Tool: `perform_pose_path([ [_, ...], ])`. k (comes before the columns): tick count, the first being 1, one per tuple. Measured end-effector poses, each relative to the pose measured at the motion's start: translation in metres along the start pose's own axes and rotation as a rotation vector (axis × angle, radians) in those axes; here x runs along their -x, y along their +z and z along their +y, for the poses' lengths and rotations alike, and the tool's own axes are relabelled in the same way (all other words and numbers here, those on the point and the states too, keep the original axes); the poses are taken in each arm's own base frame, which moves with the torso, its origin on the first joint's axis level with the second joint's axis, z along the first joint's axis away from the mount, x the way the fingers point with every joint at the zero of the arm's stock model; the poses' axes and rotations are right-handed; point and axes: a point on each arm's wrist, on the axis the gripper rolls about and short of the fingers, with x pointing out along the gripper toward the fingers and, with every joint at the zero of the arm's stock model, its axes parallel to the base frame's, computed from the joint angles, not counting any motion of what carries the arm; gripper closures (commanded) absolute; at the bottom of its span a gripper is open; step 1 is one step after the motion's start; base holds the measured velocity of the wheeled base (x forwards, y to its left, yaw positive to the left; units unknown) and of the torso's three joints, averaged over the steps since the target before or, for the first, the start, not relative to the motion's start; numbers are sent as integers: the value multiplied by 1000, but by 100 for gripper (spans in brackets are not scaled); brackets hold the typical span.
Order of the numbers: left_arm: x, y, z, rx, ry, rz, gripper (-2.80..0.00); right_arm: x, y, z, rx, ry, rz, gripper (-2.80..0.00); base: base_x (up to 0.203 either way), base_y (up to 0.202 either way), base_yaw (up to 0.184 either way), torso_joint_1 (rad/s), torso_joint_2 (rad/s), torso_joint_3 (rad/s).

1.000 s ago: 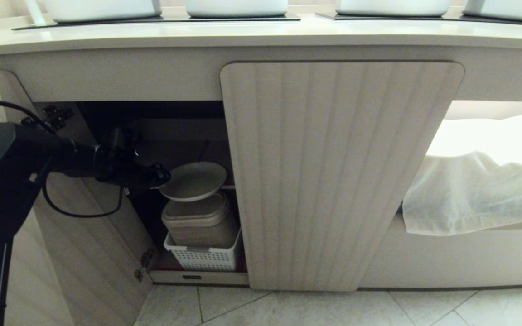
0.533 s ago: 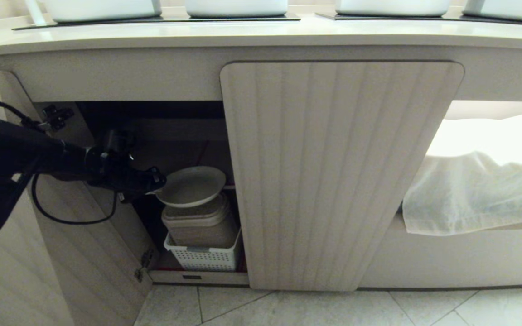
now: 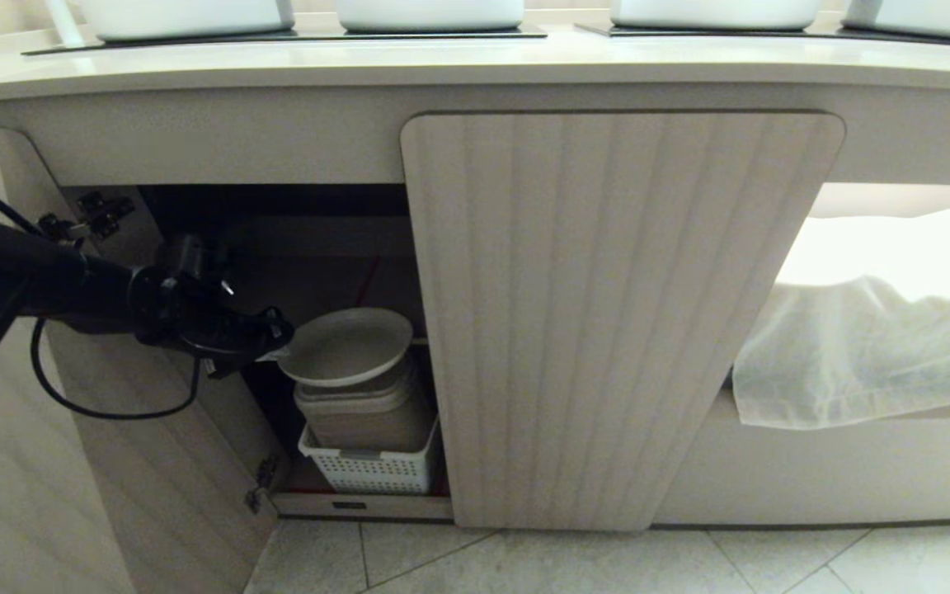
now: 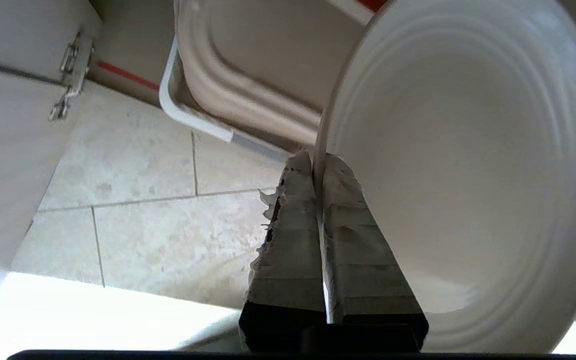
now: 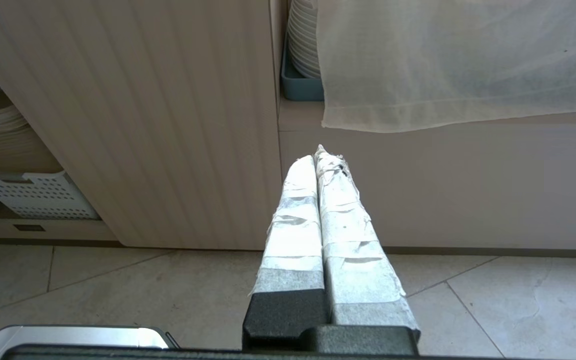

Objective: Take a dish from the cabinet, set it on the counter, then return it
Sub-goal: Take the plate from the cabinet, then place it on the table

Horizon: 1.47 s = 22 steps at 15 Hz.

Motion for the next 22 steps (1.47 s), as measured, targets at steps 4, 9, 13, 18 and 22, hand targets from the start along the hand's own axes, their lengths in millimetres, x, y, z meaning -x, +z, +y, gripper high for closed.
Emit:
perform_pose_path([
  [4,10,-12,5,2,3,9,0,0,0,0,0,0,0,0,0,0,0,0,0,0],
  [9,24,-28,15,13,15,17,0,0,0,0,0,0,0,0,0,0,0,0,0,0],
  [13,37,-40,19,17,22,36,0,0,0,0,0,0,0,0,0,0,0,0,0,0],
  [18,55,-60,26,13,12,22,0,0,0,0,0,0,1,0,0,0,0,0,0,0],
  [22,72,-82,31,-1,22,46,0,0,0,0,0,0,0,0,0,0,0,0,0,0],
])
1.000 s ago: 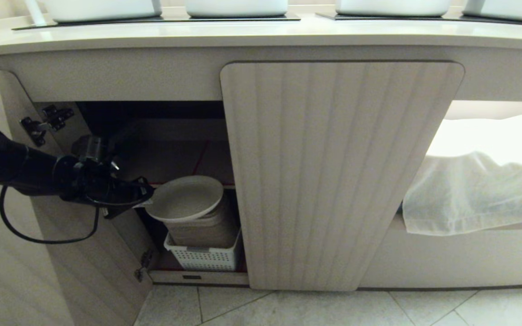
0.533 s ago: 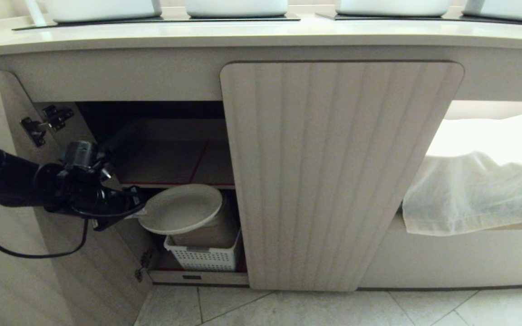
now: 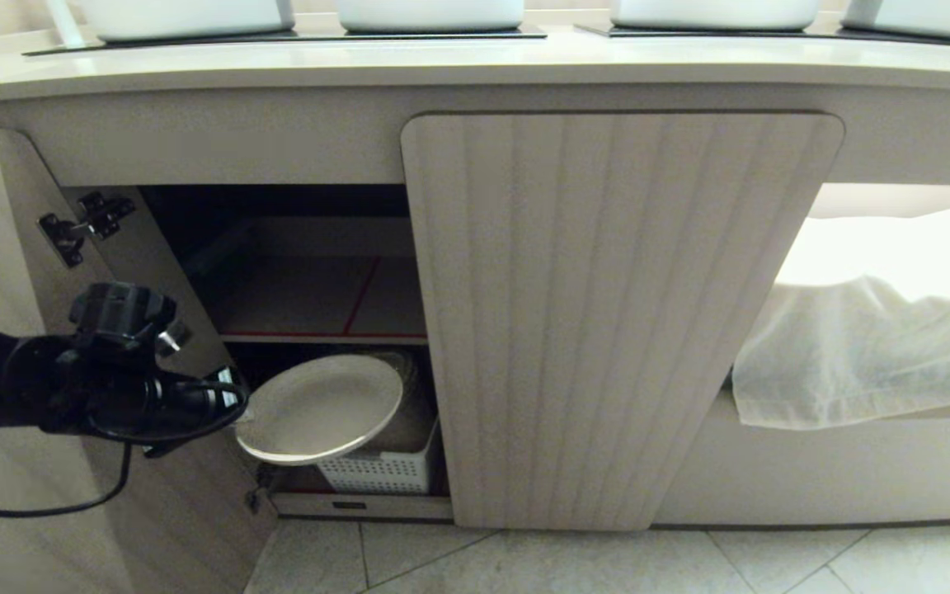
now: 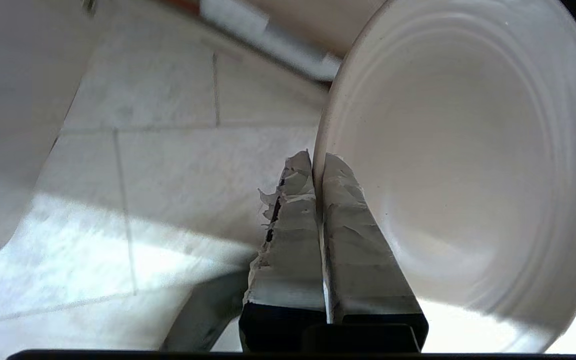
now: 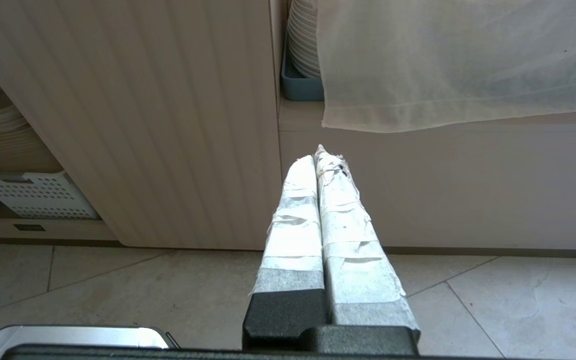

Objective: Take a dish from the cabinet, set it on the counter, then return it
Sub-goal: Place it on the table

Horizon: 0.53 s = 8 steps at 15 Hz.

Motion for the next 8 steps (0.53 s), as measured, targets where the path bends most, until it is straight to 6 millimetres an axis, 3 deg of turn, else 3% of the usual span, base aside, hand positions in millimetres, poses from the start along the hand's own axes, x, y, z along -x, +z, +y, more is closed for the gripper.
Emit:
perform_pose_path([
  [8,40,-52,11,-39,4,35,0,0,0,0,0,0,0,0,0,0,0,0,0,0],
])
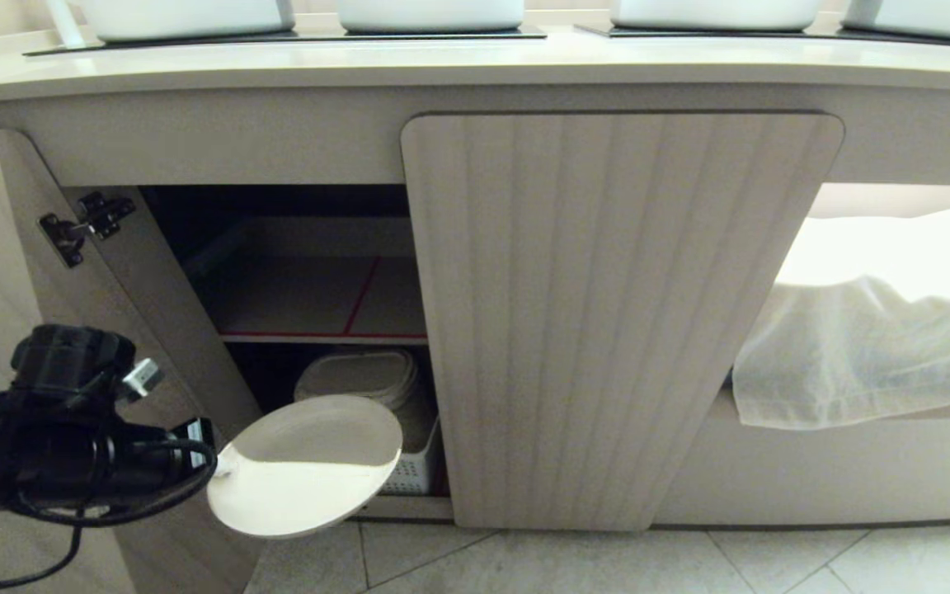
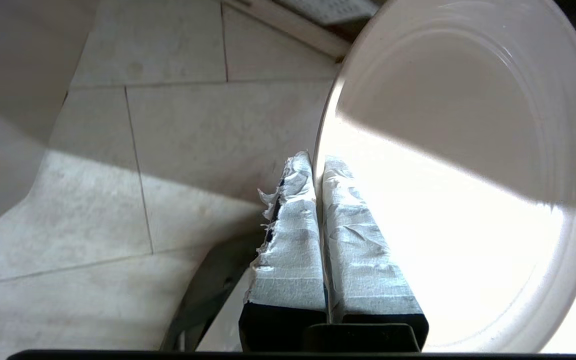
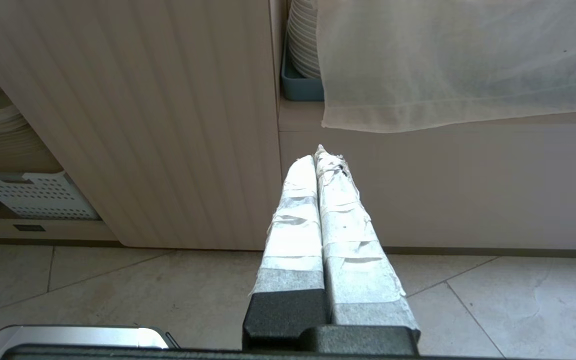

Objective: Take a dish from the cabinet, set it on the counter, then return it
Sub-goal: Place it on the table

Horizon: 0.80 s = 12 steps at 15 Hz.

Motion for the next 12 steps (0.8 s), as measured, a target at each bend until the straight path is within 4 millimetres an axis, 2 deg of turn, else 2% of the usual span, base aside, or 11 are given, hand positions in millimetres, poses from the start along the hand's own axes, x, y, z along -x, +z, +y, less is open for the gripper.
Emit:
perform_pose_path([
  [6,23,-21,-1,-41,-20,-29,0,0,0,0,0,0,-1,0,0,0,0,0,0,0],
  [12,33,-43,1,-90,-34,-21,0,0,0,0,0,0,0,0,0,0,0,0,0,0],
])
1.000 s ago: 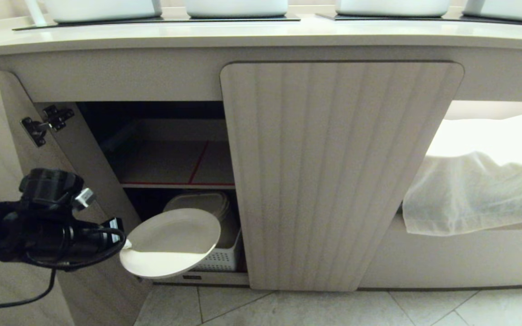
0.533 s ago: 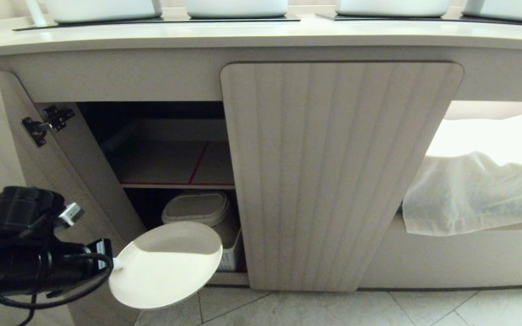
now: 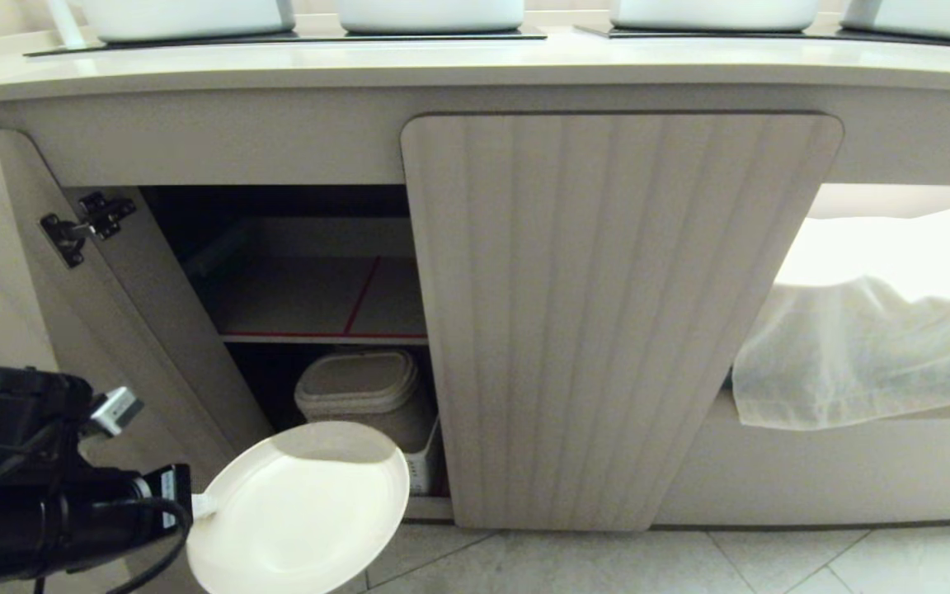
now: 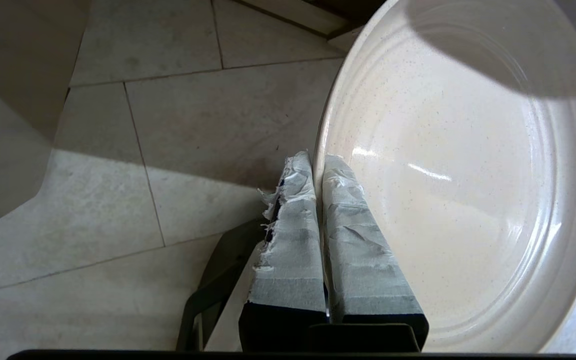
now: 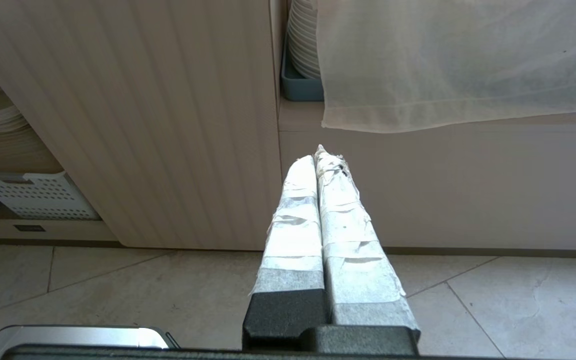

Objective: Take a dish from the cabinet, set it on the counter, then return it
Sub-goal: Place it on the table

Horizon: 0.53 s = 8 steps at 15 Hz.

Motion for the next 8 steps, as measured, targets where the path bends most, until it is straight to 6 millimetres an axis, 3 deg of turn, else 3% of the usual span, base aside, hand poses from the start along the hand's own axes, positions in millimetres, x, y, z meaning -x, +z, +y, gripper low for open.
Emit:
perform_pose_path([
  [8,18,-20,1,-13,-31,-33,0,0,0,0,0,0,0,0,0,0,0,0,0,0],
])
